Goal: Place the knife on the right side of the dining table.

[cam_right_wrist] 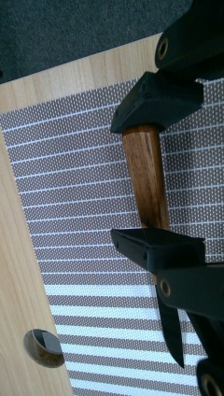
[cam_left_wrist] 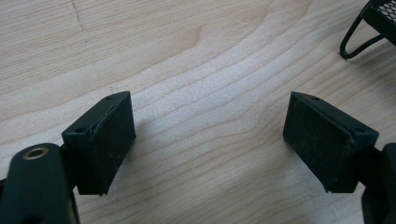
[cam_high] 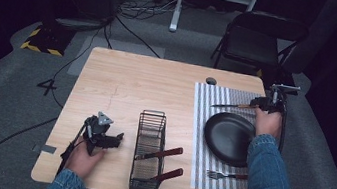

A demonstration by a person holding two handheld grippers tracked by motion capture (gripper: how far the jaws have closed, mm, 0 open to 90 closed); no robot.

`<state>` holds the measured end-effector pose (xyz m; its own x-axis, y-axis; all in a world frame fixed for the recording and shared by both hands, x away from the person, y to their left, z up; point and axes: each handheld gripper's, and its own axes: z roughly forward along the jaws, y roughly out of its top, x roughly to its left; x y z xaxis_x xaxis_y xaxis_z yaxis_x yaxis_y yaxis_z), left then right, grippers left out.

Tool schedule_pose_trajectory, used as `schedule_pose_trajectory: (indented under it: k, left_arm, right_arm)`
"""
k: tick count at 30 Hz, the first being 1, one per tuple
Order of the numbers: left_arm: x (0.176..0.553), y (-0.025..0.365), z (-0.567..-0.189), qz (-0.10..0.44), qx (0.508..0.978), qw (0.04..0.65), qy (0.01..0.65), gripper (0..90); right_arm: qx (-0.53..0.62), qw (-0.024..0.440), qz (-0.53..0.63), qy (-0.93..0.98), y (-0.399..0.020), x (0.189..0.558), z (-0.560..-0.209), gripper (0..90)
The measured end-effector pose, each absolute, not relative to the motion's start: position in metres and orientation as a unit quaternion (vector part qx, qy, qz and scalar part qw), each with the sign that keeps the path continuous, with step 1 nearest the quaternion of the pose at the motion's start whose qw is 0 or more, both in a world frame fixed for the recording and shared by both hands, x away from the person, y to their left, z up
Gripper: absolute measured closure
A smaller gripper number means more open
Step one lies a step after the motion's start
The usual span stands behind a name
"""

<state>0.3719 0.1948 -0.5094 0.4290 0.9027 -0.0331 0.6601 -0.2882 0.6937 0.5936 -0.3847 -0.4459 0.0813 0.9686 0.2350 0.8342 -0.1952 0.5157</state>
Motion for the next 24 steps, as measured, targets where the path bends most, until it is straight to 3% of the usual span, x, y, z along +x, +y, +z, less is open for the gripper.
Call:
schedule_pose_trajectory:
  k: [24]
  left_arm:
    - [0.372,0.195,-0.509,0.187,0.78,0.324,0.501,17.1]
  right_arm:
    - [0.747,0.113,0.219,0.617,-0.385,0.598,-0.461,40.1]
